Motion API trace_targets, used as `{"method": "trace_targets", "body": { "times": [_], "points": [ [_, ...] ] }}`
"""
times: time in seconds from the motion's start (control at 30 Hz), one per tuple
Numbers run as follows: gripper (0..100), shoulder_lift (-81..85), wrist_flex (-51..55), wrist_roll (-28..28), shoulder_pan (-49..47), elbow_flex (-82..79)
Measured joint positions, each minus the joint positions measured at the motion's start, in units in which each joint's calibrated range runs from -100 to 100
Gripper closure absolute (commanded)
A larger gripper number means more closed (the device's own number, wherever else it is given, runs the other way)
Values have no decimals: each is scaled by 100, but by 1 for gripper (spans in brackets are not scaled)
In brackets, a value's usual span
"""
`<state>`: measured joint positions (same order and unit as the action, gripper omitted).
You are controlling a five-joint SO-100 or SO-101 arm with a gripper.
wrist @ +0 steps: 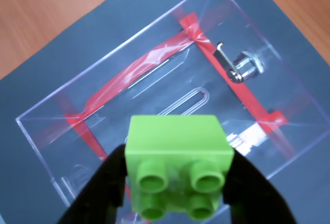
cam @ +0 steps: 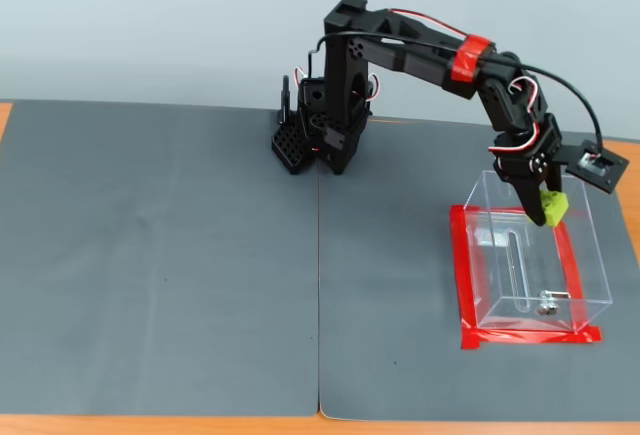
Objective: Pick the green lego block and place it into the transparent box
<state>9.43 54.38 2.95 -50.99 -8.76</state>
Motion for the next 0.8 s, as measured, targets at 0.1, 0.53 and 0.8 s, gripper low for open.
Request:
{"method": "trace_targets", "body": {
  "times": [0.1, 0.53, 0.8],
  "points": [
    [93, -51, 0, 0, 0, -9],
    [76, -51, 0, 0, 0, -9],
    [92, -51, 0, 0, 0, -9]
  ]
}}
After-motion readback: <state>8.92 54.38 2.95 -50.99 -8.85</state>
